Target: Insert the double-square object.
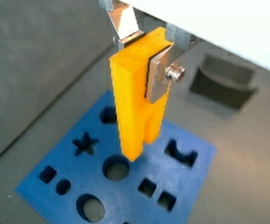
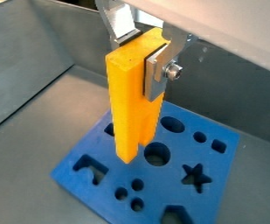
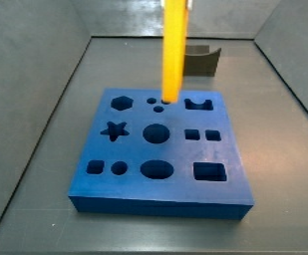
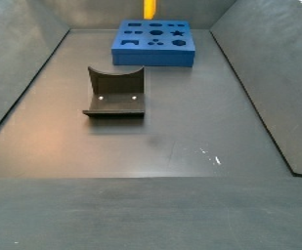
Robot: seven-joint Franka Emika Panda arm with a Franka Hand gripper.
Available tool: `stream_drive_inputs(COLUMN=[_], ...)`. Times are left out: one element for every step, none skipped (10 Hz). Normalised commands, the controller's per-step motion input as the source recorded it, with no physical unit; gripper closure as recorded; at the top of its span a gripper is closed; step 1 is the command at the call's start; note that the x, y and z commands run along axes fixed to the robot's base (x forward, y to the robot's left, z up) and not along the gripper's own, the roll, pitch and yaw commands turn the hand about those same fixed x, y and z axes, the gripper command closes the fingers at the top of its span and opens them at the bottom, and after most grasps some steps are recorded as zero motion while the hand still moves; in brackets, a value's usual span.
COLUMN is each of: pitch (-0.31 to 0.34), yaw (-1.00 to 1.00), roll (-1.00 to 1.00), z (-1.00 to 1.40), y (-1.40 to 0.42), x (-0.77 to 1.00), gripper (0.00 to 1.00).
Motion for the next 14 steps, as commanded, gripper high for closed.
stream_drive_inputs(pitch=[-0.020,0.000,0.009,0.074,0.024,0.000,0.000,0.000,0.000,0.000,0.010,0.050,0.096,0.123], yaw=[-0.76,-0.85,-0.83,-0.81,-0.91,-0.95,-0.97,-0.97,-0.91,-0.74,-0.58,-0.49,-0.43,-0.38], roll=[0.00,0.02,0.09,0.11,0.05,0.00,0.00,0.00,0.01,0.07,0.17,0.29,0.37,0.41], z=[-0.53,-0.47,-0.32,-0.19,0.00,0.00,0.00,0.00,0.00,0.00,0.00,0.00,0.00,0.00], y=[-0.30,-0.29,-0.25,-0.22,-0.21,-0.21,-0.19,-0.19,-0.14,-0.08,-0.01,0.00,0.00,0.00], x=[0.14,0.08,0.02,0.00,0.00,0.00,0.00,0.00,0.07,0.27,0.39,0.39,0.33,0.33], gripper=[1.00,1.00,1.00,1.00,1.00,1.00,1.00,1.00,1.00,1.00,1.00,1.00,1.00,1.00])
